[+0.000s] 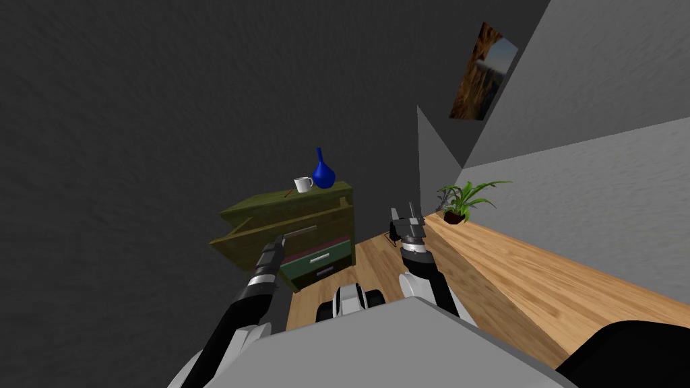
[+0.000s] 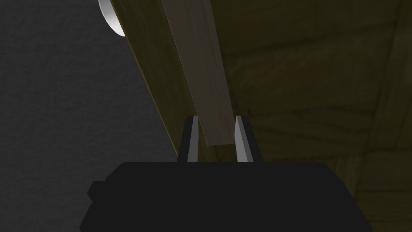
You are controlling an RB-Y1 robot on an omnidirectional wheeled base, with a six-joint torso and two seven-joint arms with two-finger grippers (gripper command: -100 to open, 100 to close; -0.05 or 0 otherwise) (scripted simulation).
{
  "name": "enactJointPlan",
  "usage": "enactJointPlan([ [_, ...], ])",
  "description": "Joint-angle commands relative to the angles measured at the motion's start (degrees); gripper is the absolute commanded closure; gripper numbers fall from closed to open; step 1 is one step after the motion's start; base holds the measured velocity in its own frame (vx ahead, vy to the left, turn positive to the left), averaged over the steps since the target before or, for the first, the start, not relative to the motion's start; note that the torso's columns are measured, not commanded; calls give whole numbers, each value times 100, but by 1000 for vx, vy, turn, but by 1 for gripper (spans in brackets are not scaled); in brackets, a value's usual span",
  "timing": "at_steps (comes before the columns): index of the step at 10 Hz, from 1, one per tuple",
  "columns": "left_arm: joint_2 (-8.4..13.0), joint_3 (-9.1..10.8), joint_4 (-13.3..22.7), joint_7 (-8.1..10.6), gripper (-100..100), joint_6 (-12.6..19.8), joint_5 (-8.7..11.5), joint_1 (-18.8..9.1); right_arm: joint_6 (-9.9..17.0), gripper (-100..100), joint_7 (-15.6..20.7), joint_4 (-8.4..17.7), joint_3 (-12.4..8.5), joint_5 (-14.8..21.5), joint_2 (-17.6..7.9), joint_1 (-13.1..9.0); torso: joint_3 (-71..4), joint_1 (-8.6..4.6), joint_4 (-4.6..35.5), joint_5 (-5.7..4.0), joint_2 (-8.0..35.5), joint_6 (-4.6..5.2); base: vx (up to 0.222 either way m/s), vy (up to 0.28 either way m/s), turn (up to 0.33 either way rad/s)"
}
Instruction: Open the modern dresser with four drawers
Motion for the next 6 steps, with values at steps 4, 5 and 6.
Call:
enactJointPlan([
  [4, 102, 113, -468, 46, -100, 540, 76, -59, -1, 0, 0, 0, -1, 0, -1, 3, -22, -5, 17, -18, -21, 0, 2, -5, -8],
  [5, 124, 142, -586, 57, -100, 675, 94, -77, -1, 0, 0, 0, -1, 0, -1, 3, -6, -11, 23, -19, 3, 0, 19, -2, -8],
  [6, 146, 171, -705, 68, -100, 810, 112, -94, -1, 0, 0, 0, -1, 0, -1, 2, 6, -13, 28, -19, 21, -1, 12, -4, -7],
])
